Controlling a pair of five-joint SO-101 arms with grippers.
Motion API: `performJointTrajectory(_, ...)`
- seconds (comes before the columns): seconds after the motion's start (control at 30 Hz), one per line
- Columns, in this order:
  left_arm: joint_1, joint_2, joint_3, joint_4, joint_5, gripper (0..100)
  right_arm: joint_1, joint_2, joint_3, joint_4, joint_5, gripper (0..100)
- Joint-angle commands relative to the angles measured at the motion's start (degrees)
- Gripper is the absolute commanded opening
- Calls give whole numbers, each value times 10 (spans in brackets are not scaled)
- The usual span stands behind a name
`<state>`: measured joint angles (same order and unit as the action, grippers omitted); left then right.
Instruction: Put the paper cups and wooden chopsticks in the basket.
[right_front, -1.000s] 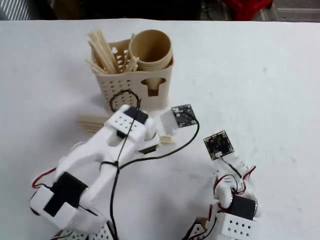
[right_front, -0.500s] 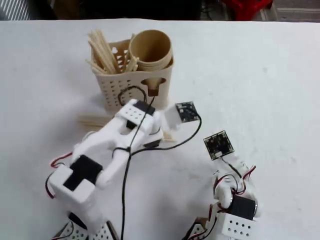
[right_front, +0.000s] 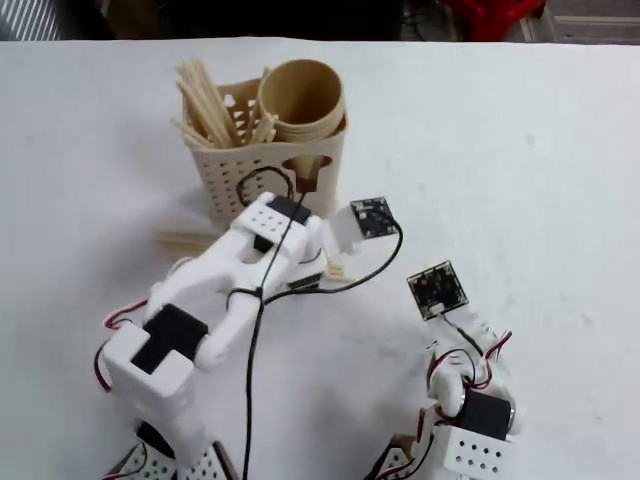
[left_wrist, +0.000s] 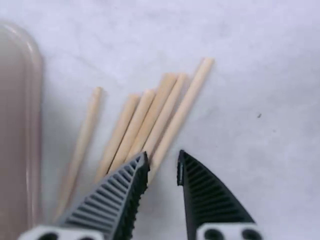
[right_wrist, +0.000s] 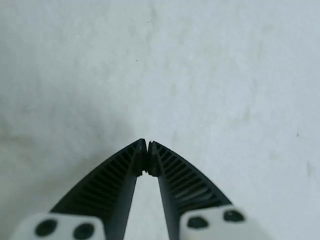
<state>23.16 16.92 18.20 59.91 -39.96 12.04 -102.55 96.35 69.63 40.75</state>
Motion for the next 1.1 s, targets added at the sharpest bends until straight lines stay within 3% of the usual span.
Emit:
performJointTrajectory(0.0,-3,2,0,5,-10,146,0,-4,5,2,2,18)
performJointTrajectory(0.17,-4,2,2,12,-10,146,0,-4,5,2,2,18)
performJointTrajectory(0.47,20,-3,-4,101,-30,146,0,-4,5,2,2,18)
performJointTrajectory(0.77,15,-2,-5,23,-24,146,0,-4,5,2,2,18)
performJointTrajectory(1.07,10,2,2,18,-44,146,0,-4,5,2,2,18)
